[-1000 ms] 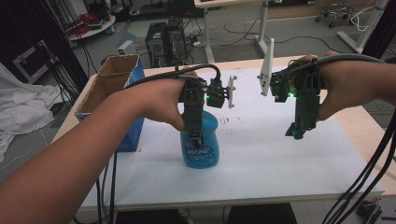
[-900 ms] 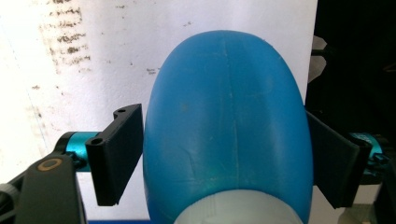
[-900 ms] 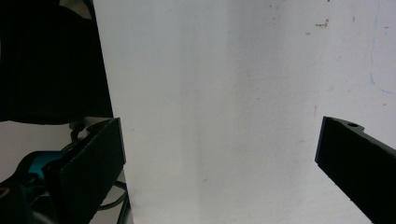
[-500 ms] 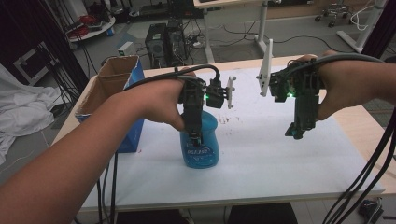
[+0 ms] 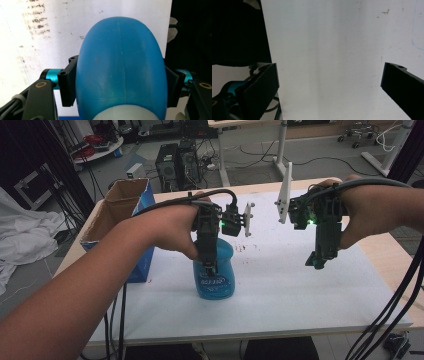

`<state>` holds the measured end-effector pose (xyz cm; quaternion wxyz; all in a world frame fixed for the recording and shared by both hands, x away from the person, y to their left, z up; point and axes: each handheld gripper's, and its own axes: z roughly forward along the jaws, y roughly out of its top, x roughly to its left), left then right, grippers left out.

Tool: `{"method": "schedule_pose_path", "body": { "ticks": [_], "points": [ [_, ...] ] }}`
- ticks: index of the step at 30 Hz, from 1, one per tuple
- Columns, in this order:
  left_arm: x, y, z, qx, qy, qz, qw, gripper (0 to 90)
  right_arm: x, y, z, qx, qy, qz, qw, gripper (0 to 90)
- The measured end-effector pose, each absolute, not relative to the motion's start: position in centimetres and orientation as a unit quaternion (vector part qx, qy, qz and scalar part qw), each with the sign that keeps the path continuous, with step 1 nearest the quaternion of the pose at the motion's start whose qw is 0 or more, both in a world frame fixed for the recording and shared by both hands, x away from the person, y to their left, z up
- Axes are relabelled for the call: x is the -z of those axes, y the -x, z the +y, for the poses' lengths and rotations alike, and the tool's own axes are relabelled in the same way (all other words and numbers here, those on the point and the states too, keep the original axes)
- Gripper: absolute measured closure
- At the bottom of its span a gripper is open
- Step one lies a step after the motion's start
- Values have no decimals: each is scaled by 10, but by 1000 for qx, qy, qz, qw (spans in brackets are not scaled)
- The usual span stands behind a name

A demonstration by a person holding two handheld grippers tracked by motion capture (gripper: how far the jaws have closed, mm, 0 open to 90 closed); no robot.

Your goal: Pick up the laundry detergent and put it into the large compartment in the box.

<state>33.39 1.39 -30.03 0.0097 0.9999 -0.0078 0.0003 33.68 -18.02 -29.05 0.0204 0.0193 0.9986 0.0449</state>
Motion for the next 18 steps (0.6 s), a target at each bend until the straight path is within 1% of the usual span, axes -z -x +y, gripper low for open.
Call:
{"method": "schedule_pose_path", "body": {
  "ticks": [1,2,12,18],
  "points": [
    [300,-334,14,3,-1000,-9,12,326,291,-337,-180,-45,-20,999,20,7],
    [300,-335,14,4,-1000,-8,13,382,291,-337,-180,-45,-19,999,21,7],
    [298,-336,15,5,-1000,-6,0,387,293,-338,-179,-44,-19,999,21,7],
    [278,-336,24,5,-1000,0,6,386,292,-337,-178,-44,-17,999,21,7]
  ]
}}
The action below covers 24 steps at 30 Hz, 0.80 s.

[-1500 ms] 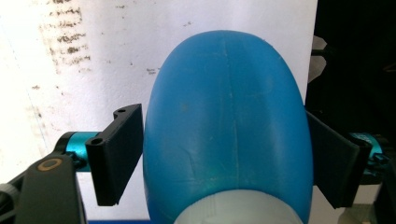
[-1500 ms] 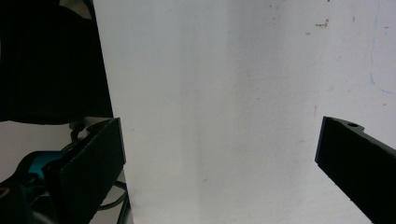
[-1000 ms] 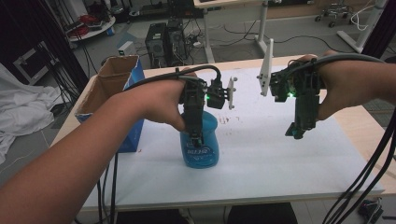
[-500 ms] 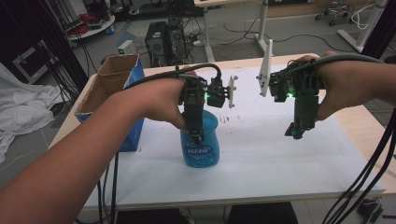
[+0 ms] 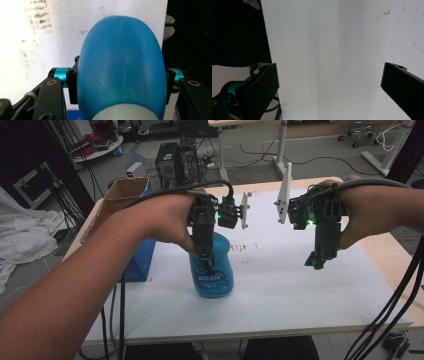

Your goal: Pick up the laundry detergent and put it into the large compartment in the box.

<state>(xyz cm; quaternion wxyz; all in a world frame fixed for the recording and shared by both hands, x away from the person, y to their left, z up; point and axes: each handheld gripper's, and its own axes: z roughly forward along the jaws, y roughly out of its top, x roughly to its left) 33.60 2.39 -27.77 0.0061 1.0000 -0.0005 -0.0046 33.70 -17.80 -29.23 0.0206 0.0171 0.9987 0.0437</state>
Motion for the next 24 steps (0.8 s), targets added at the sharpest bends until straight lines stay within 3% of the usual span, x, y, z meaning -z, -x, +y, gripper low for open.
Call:
{"method": "schedule_pose_path", "body": {
  "ticks": [24],
  "points": [
    [157,-365,93,-18,-991,133,2,386,288,-337,-176,-51,-21,998,22,7]
  ]
}}
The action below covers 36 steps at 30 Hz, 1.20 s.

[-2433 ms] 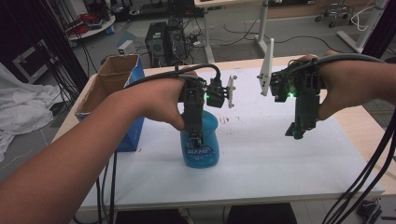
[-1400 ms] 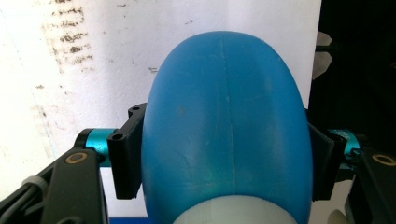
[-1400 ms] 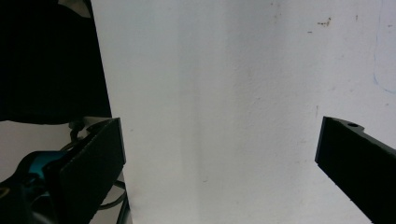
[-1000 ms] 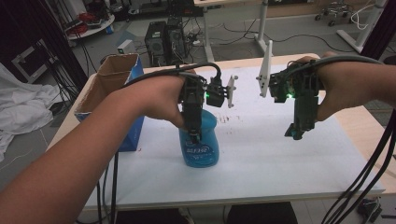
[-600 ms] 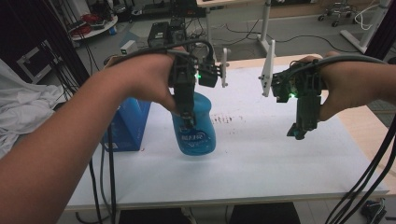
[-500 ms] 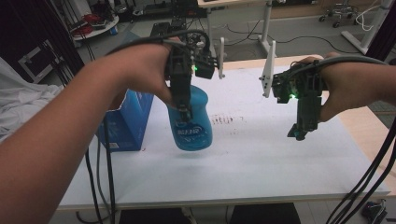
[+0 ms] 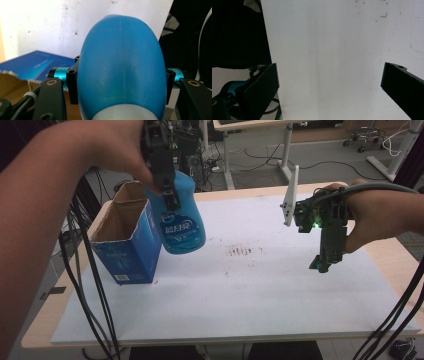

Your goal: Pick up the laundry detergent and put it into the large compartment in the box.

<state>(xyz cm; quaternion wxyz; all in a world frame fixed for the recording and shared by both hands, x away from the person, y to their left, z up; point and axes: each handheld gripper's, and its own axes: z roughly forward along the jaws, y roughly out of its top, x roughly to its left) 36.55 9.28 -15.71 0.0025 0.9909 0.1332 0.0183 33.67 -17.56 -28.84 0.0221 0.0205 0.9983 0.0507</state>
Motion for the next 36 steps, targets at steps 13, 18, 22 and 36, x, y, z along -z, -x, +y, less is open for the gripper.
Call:
{"method": "schedule_pose_path", "body": {
  "ticks": [13,18,22,36],
  "points": [
    [120,-387,153,-27,-963,267,38,386,289,-341,-174,-49,-19,998,18,7],
    [114,-395,183,-24,-946,321,52,385,289,-344,-174,-56,-23,998,15,7],
    [112,-400,203,-28,-934,353,51,385,292,-347,-174,-59,-27,998,14,7],
    [129,-412,237,-38,-901,432,24,385,296,-353,-169,-49,-28,998,9,7]
  ]
}}
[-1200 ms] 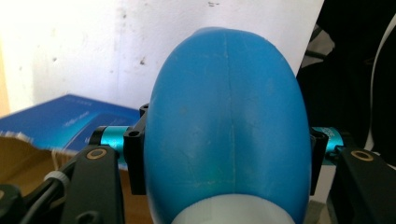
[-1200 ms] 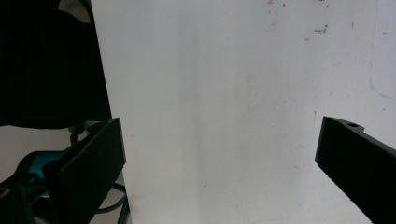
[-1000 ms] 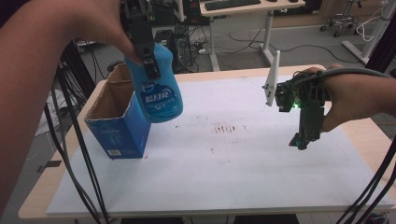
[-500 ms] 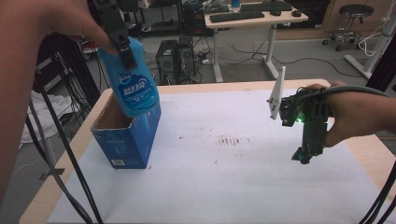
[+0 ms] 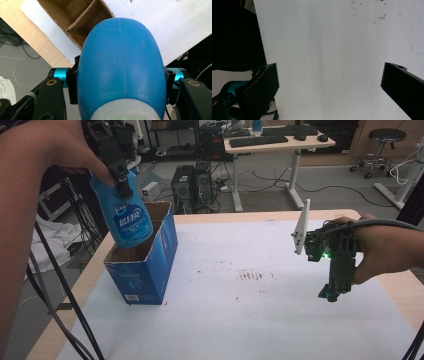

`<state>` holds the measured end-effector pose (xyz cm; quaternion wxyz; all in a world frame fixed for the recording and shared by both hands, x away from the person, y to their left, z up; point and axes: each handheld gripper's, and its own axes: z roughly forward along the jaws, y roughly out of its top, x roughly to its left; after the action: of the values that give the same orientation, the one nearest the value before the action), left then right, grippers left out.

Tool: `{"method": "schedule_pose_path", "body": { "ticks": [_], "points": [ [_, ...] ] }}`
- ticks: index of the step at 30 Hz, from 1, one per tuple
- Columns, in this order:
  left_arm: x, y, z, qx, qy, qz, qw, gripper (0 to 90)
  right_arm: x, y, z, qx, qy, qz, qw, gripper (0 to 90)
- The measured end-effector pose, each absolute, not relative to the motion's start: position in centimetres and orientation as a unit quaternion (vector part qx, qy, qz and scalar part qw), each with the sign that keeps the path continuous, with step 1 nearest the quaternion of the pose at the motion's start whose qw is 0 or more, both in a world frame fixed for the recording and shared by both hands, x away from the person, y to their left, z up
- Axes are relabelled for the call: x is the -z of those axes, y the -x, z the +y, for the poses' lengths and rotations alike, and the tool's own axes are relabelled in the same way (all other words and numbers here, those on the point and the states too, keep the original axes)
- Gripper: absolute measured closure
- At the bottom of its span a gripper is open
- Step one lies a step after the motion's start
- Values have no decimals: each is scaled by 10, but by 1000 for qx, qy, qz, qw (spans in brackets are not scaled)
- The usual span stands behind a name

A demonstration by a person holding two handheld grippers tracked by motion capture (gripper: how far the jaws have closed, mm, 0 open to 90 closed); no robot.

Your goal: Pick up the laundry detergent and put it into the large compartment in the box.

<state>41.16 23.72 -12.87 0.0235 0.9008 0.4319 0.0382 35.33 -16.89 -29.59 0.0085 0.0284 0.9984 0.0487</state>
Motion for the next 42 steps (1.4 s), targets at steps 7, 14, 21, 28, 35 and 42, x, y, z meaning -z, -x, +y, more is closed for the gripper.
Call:
{"method": "schedule_pose_path", "body": {
  "ticks": [7,14,21,28,35,42],
  "points": [
    [157,-418,239,-36,-904,426,17,385,297,-354,-168,-48,-28,998,8,7],
    [190,-421,240,-18,-908,419,15,385,297,-353,-169,-47,-30,998,11,7],
    [220,-424,239,-4,-919,394,-3,386,299,-352,-167,-46,-25,999,10,7],
    [246,-423,241,5,-930,368,-6,386,301,-351,-166,-46,-25,999,9,7],
    [267,-424,239,5,-940,340,-16,385,301,-351,-166,-43,-26,999,8,7],
    [283,-424,239,12,-943,332,-19,385,302,-351,-164,-42,-25,999,9,7]
  ]
}}
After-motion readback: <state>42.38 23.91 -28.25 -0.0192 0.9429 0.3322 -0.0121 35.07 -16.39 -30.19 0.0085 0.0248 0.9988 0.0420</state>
